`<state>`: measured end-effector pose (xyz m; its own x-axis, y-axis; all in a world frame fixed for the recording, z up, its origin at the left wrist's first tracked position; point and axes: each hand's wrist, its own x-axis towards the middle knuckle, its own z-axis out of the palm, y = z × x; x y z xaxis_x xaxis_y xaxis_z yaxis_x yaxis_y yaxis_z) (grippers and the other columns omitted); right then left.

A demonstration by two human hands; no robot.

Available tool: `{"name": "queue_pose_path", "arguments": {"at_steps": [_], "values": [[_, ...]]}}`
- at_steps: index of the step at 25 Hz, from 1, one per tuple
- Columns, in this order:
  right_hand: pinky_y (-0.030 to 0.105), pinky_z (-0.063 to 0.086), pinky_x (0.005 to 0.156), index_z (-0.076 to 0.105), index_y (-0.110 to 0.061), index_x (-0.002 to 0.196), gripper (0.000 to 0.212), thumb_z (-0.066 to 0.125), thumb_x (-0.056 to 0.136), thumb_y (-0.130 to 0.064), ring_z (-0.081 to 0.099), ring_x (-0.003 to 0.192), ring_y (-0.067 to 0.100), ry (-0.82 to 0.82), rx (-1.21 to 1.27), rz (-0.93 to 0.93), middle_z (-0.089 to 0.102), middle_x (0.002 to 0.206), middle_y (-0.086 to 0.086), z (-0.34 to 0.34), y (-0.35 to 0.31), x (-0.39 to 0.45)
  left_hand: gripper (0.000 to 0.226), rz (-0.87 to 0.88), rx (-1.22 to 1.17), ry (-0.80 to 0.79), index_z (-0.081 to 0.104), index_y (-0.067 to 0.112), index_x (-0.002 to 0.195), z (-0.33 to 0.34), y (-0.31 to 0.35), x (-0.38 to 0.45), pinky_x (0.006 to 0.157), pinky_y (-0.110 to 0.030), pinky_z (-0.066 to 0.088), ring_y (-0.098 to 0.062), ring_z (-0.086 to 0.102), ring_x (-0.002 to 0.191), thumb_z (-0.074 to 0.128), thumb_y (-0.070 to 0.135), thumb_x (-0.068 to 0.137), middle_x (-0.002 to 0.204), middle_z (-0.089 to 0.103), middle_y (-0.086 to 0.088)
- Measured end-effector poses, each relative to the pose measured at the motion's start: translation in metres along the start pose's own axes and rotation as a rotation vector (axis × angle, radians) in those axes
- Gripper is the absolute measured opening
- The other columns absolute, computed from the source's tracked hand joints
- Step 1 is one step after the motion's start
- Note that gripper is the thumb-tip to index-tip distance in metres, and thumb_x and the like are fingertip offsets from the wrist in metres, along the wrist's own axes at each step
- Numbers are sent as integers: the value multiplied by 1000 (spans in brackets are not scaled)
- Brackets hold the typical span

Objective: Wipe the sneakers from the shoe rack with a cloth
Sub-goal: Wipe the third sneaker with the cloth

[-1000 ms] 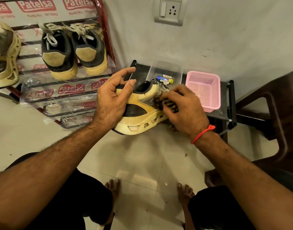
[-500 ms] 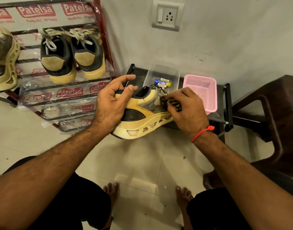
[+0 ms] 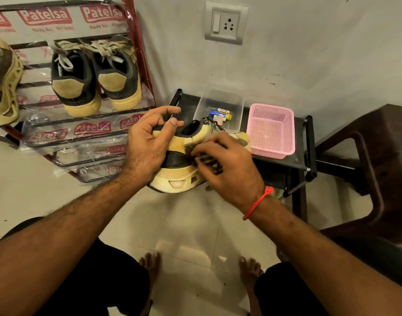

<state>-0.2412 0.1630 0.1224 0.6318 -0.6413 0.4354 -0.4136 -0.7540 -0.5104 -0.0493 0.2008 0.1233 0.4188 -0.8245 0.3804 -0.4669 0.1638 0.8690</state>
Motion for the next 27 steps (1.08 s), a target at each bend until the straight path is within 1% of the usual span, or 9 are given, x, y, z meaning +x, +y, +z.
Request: {"name": "queue_pose_path", "arguments": {"at_steps": [3, 7, 9, 12, 17, 20, 22, 25, 27], "values": [[36, 54, 87, 71, -13, 108, 26, 75, 83, -17, 59, 105, 28, -53, -29, -131, 62, 111, 11, -2, -7, -1, 31, 42, -4, -22, 63, -16, 87, 1, 1, -2, 94, -32, 57, -7, 69, 108, 55, 10, 102, 126, 68, -7], [47, 56, 85, 72, -12, 105, 19, 72, 86, -13, 60, 100, 27, 189, -56, 237, 62, 106, 10, -22, 48, 22, 34, 63, -48, -30, 58, -3, 75, 3, -2, -2, 94, -52, 56, -19, 70, 111, 57, 20, 100, 123, 70, -5], [42, 56, 86, 72, -12, 104, 19, 71, 86, -15, 61, 100, 25, 196, -7, 146, 62, 106, 9, -12, 23, 15, 29, 48, -79, -41, 60, 6, 75, 6, -1, -3, 94, -53, 55, -20, 70, 111, 57, 19, 100, 124, 70, -3], [35, 54, 88, 71, -12, 108, 24, 72, 85, -19, 60, 104, 27, 56, 13, -106, 62, 111, 11, 4, -21, -3, 21, 80, -55, -86, 69, 26, 85, 7, 3, -6, 97, -47, 54, -20, 67, 115, 57, 17, 101, 123, 70, 0], [45, 56, 85, 72, -12, 107, 21, 71, 86, -16, 61, 102, 28, 170, -10, 159, 62, 108, 10, -7, 18, 21, 32, 75, -1, -56, 69, -7, 87, 11, 1, -8, 94, -35, 55, -12, 67, 109, 57, 20, 100, 119, 71, -1], [37, 54, 86, 71, -12, 107, 23, 68, 86, -20, 60, 102, 27, 89, 35, -70, 61, 109, 11, 7, -22, 2, 30, 66, 24, -51, 67, -14, 90, 9, 1, -6, 90, -22, 53, -2, 67, 106, 57, 12, 102, 119, 70, -4], [37, 55, 85, 71, -13, 109, 26, 67, 86, -24, 60, 103, 26, 25, 44, -116, 61, 111, 9, 3, -20, 1, 30, 53, 19, -51, 67, -14, 92, 6, 1, -4, 90, -22, 54, -2, 67, 106, 57, 12, 102, 119, 69, -5], [40, 57, 85, 71, -17, 107, 20, 68, 88, -22, 61, 100, 22, 31, 17, 104, 63, 107, 5, -7, 19, 16, 29, 29, 21, 4, 73, -4, 92, -1, -4, 1, 94, -38, 56, -11, 68, 106, 60, 21, 100, 113, 71, -1], [30, 57, 86, 70, -21, 102, 15, 70, 88, -18, 62, 94, 12, 34, 74, 346, 67, 103, 0, -16, 39, 20, 26, 41, 33, 25, 71, 5, 85, -6, -5, 6, 91, -44, 57, -16, 70, 102, 62, 25, 99, 110, 72, -1]]}}
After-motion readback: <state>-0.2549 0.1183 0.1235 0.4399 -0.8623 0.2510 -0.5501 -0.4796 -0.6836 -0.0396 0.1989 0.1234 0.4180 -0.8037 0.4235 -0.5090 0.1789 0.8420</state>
